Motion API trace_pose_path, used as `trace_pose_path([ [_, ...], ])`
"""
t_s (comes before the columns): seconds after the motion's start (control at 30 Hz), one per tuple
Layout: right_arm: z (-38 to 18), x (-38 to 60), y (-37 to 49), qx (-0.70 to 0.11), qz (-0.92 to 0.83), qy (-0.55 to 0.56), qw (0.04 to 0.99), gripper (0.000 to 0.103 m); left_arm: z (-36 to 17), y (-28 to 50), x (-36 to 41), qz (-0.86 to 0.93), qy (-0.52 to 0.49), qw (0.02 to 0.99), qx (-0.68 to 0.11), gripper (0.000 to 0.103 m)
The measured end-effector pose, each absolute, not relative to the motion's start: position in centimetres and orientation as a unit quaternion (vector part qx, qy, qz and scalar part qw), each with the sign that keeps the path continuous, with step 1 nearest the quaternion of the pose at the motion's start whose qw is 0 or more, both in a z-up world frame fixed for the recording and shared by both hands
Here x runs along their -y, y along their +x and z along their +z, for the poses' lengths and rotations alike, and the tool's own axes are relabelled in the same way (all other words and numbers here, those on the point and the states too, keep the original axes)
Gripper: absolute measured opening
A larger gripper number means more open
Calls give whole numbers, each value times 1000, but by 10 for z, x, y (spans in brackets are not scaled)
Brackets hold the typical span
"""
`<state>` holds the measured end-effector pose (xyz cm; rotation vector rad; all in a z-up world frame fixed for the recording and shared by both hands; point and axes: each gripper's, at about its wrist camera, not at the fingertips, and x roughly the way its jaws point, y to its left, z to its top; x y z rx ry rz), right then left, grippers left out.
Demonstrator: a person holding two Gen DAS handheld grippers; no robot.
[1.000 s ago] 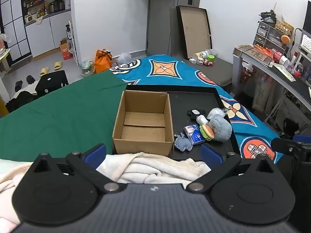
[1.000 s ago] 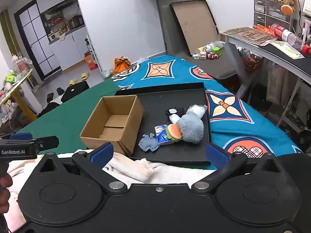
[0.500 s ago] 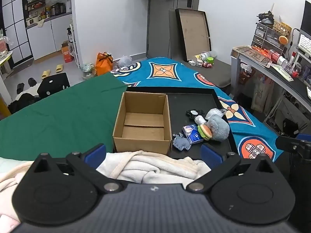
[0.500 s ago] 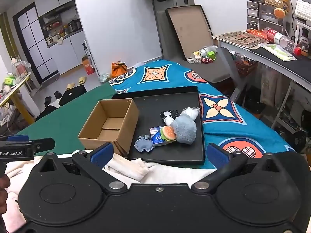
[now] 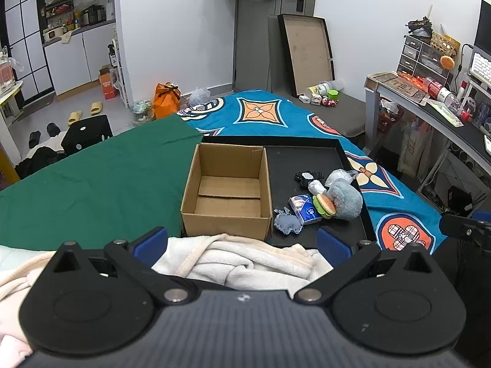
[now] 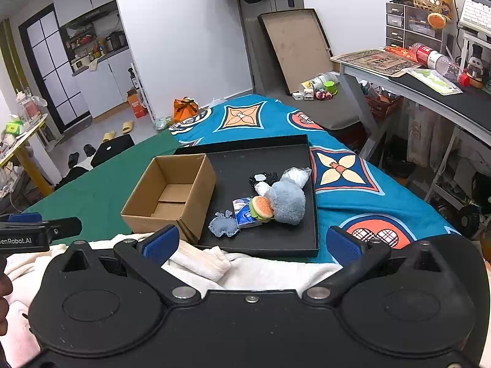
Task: Organize soft objects
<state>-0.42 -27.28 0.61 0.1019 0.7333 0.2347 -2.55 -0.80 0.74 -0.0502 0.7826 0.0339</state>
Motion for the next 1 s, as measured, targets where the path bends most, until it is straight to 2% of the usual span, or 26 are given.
trace_pose_path([
  [1.0,5,270,-9,-350,107,46,929,103,9,-28,6,16,-27,922,-387,103],
])
